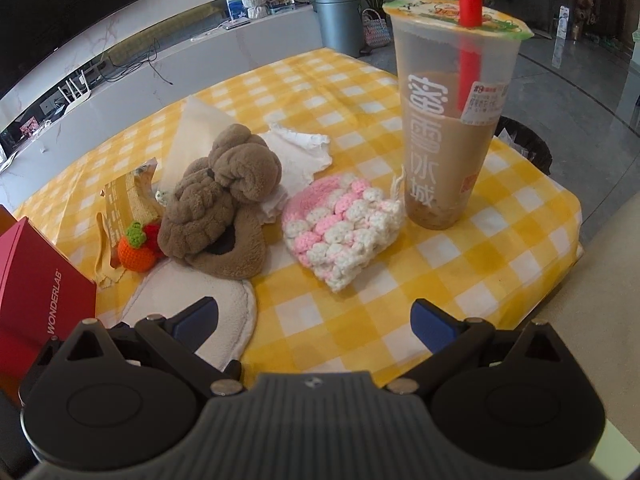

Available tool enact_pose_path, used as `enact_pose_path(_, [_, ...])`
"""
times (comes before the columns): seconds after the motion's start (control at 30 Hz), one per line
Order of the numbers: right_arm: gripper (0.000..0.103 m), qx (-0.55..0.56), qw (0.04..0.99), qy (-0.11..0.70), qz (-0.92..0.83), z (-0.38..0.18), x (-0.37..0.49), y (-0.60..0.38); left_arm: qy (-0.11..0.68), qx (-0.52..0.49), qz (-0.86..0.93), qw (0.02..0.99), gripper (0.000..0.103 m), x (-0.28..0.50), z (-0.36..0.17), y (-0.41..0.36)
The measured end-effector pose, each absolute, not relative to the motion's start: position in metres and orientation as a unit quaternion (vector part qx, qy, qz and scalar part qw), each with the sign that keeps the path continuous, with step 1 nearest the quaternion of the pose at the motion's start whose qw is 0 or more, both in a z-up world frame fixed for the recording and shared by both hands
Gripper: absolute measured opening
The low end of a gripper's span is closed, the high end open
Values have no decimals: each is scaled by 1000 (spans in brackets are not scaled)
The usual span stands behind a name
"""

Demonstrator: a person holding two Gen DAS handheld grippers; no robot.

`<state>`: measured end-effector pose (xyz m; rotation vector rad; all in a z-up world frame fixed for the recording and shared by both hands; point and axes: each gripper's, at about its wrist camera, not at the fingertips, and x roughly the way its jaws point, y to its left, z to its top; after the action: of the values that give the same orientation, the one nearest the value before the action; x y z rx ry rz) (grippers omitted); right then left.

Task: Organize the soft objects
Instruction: 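Grasp the beige fluffy pad with the left tool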

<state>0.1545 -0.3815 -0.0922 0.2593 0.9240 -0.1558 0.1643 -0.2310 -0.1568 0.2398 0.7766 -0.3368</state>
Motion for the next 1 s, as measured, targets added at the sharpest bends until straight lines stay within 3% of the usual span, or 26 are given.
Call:
enact_pose_path(0.4, [100, 100, 886, 446, -77, -92, 156, -375, 375, 90, -166, 908, 103, 159, -155, -230])
enact_pose_path(0.47, [100, 101, 886, 446, -76, -92, 156, -375, 377, 95, -172, 905, 89, 155, -151, -233])
enact_pose_path(0.53, [100, 102, 886, 445, -75, -92, 156, -375, 373, 101, -178, 905, 59, 149, -149, -236])
enact_pose_path(0.57, [100, 101, 886, 446, -76, -92, 156, -375, 372, 104, -170, 907, 54, 146, -148, -238])
enact_pose_path(0.63, [100, 99, 885, 448, -77, -92, 156, -375, 370, 105, -152, 910, 36, 143, -147, -238])
enact_pose_path(0.7, [100, 98, 885, 448, -78, -92, 156, -374, 370, 111, -134, 912, 26, 143, -146, -238])
enact_pose_path(0.8, [100, 97, 887, 445, -79, -91, 155, -374, 371, 115, -128, 912, 18, 138, -143, -234])
enact_pose_path(1.0, [100, 122, 893, 426, -83, -85, 153, -383, 380, 100, -152, 907, 17, 127, -125, -222])
